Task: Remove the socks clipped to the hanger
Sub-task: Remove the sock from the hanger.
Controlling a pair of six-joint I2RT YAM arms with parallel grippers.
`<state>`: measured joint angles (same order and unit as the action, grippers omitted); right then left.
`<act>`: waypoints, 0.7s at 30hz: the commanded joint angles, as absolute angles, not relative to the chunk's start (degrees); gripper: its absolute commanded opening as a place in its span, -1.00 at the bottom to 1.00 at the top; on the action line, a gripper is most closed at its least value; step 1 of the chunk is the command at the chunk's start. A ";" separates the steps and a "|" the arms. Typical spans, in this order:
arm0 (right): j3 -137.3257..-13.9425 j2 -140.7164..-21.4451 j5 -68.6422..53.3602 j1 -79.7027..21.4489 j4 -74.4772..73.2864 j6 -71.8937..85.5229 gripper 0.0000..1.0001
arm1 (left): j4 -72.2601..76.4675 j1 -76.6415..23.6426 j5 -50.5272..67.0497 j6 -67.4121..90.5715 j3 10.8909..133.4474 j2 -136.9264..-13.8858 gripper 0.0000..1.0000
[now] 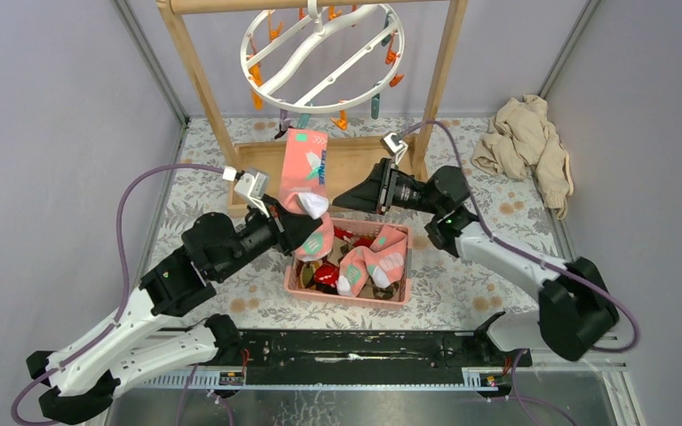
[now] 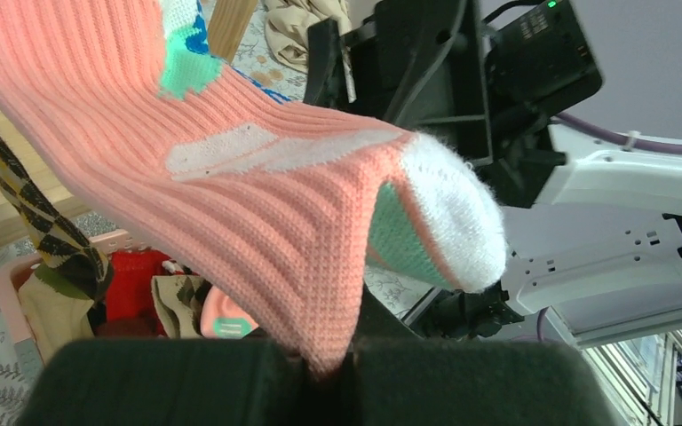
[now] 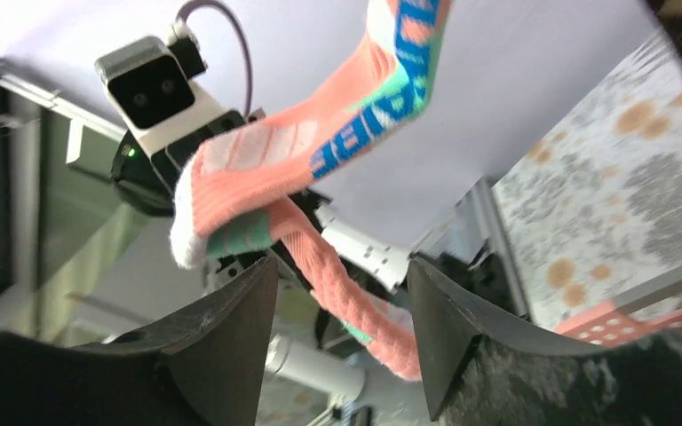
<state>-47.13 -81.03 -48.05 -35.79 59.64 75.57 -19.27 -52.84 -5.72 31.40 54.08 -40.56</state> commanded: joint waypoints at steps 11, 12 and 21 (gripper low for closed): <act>-60.20 -77.41 -29.17 -36.38 39.19 48.93 0.23 | -22.26 -53.01 2.48 35.31 55.04 -42.00 -0.98; -61.03 -78.04 -28.30 -36.43 39.31 48.42 0.22 | -22.33 -53.00 2.73 35.54 55.03 -41.81 -0.98; -68.05 -82.51 -23.06 -36.39 38.40 42.03 0.21 | -23.06 -53.06 4.26 36.01 54.58 -41.54 -0.98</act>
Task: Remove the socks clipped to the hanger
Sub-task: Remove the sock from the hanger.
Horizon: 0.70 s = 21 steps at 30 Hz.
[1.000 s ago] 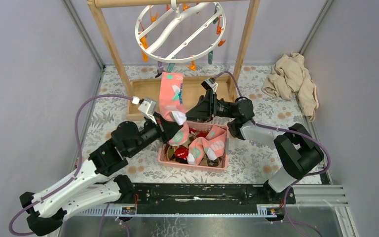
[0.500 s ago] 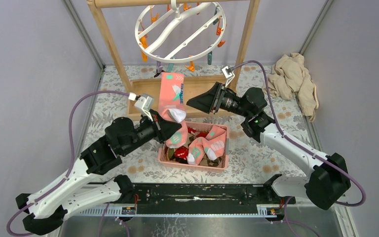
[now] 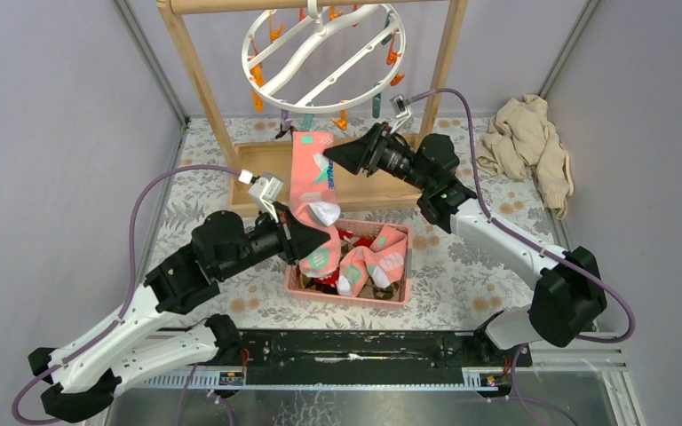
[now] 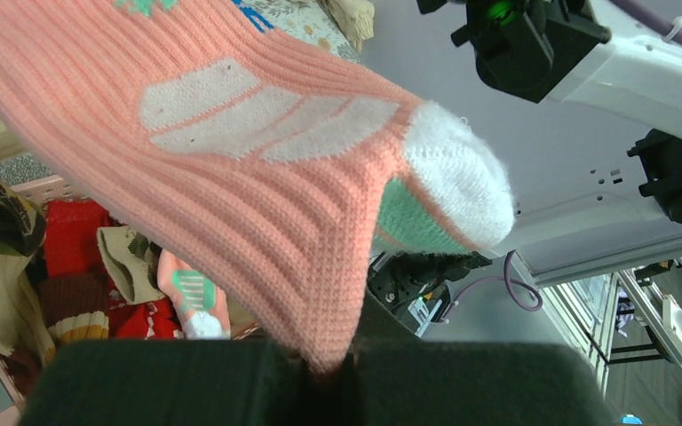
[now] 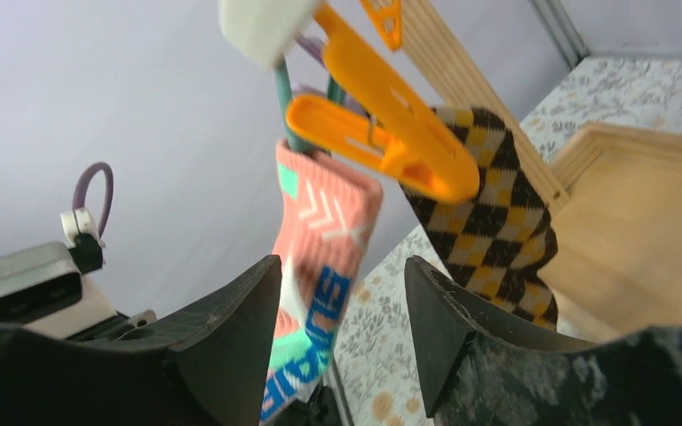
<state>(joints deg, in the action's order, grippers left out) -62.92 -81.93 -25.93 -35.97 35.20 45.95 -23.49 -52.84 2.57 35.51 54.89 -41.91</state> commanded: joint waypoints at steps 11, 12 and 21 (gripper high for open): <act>-72.96 -88.19 -24.41 -36.41 42.98 43.92 0.24 | -22.92 -53.00 5.16 35.87 54.20 -42.62 -0.99; -73.15 -88.58 -24.41 -36.44 43.40 44.14 0.24 | -22.79 -53.00 5.13 35.90 54.09 -42.61 -0.99; -74.20 -89.65 -24.56 -36.54 44.49 45.40 0.25 | -22.57 -53.00 4.83 35.25 54.14 -44.08 -0.99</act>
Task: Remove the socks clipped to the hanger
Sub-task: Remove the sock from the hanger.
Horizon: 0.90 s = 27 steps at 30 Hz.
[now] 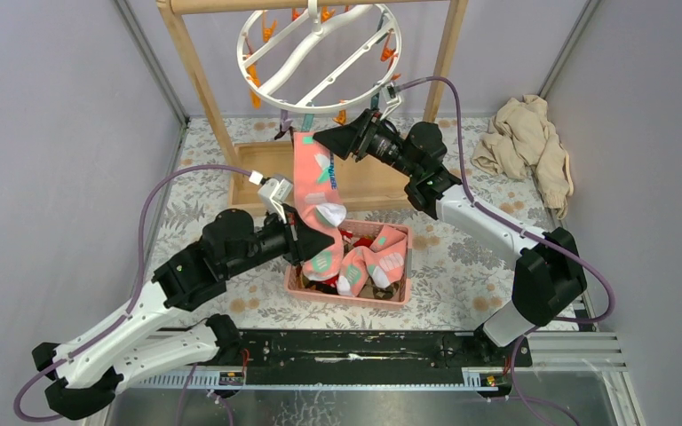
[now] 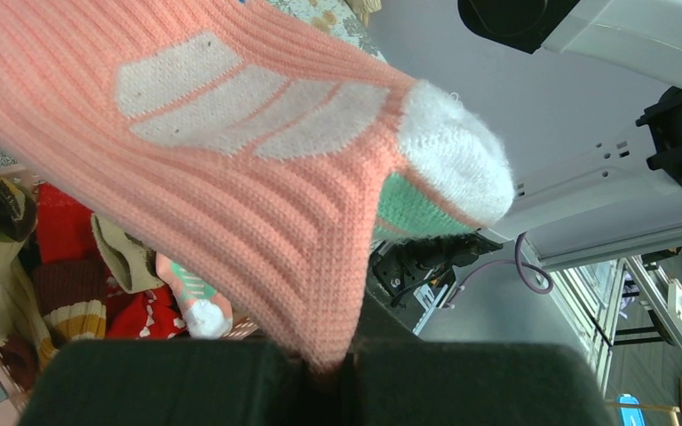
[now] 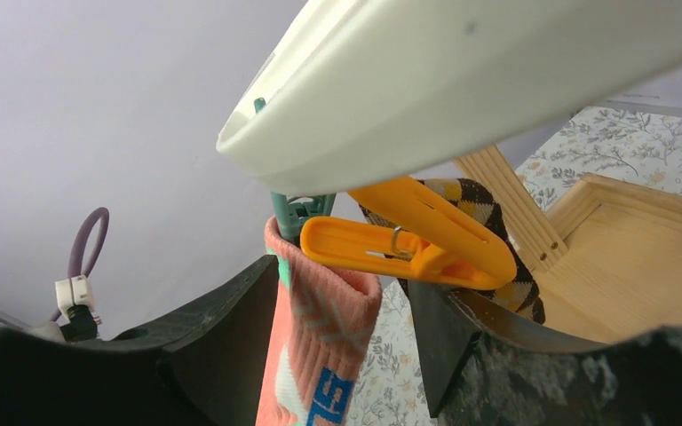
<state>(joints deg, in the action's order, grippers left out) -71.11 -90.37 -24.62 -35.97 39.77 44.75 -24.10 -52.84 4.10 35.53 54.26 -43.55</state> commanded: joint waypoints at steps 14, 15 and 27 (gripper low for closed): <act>-74.77 -90.15 -24.60 -36.54 44.38 44.93 0.28 | -21.03 -53.00 4.66 35.43 52.17 -43.80 -0.99; -74.98 -90.24 -24.61 -36.54 44.38 44.90 0.28 | -21.03 -53.02 4.66 35.42 52.07 -43.78 -0.99; -77.34 -91.64 -23.42 -36.55 44.65 44.66 0.34 | -20.05 -53.00 5.23 35.74 50.81 -43.37 -0.99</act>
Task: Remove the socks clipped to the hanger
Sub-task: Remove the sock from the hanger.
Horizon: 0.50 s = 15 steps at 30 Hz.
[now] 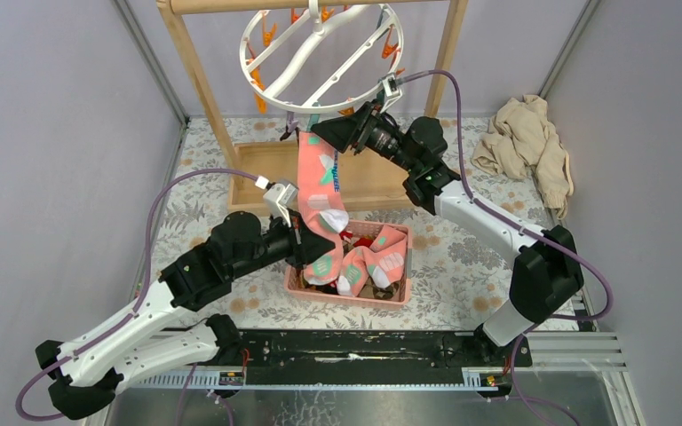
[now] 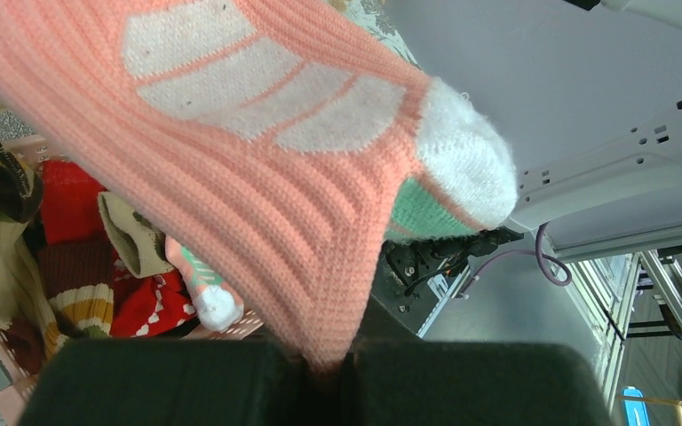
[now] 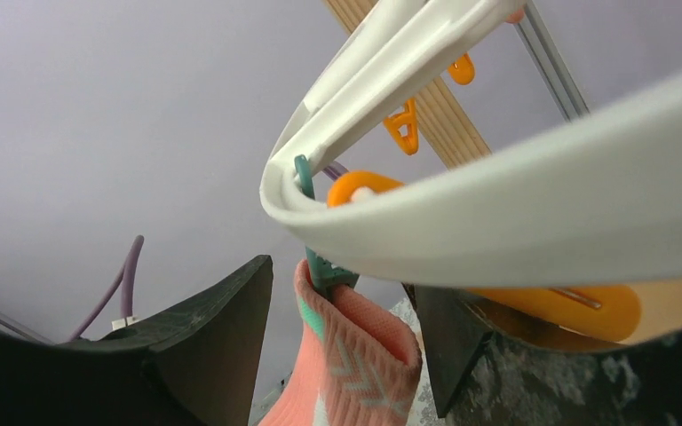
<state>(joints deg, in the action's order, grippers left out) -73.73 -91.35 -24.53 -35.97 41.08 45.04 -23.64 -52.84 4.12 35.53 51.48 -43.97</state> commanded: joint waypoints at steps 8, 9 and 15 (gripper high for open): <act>-79.67 -93.43 -22.80 -36.49 44.65 44.68 0.34 | -19.70 -53.00 5.77 35.65 51.11 -44.02 -0.99; -79.85 -93.63 -22.71 -36.51 44.65 44.73 0.34 | -19.56 -53.00 5.90 35.67 51.10 -44.04 -0.99; -80.27 -94.37 -22.21 -36.53 45.21 44.60 0.22 | -19.34 -53.01 6.36 35.55 51.24 -44.61 -0.99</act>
